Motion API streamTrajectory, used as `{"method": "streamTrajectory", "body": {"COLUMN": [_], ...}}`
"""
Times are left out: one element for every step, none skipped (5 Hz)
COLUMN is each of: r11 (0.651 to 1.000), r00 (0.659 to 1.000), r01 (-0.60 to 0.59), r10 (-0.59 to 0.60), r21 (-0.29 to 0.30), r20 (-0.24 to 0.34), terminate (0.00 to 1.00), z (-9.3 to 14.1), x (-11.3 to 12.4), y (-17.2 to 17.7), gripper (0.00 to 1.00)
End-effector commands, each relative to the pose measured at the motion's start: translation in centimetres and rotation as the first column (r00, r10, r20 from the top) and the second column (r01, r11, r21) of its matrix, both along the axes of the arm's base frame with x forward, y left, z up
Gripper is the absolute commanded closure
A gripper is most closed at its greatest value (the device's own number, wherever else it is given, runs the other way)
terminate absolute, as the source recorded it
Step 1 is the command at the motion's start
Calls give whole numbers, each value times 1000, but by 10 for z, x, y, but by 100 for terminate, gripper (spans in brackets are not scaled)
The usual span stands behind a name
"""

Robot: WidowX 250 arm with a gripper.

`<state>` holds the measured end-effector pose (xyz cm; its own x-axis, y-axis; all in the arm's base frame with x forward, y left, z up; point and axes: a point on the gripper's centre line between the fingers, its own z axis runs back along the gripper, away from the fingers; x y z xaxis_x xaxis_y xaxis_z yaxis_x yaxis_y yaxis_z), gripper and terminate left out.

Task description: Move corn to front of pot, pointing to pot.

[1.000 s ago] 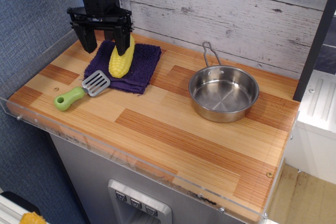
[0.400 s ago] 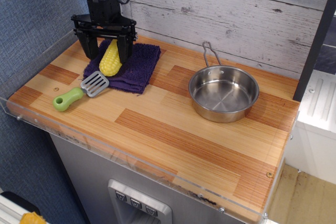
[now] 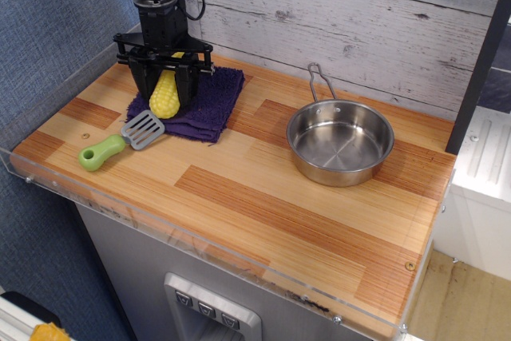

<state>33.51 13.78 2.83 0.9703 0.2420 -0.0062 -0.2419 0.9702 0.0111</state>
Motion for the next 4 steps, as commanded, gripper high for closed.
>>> {"method": "streamTrajectory", "body": {"r11": [1000,1000,998,995], "r00": [995,991,990,988], "r01": [13,20,56,98], "r10": [-15,-19,-56,-94], "r21": [19,-5,1,-24], "r20": [103,131,127,124], "terminate": [0,0,0,0], "z": [51,70,89,93], "x": [-1,-4,-7,-20], "y": [-5,-18,-47,-72], "gripper": [100,100,100,100]}}
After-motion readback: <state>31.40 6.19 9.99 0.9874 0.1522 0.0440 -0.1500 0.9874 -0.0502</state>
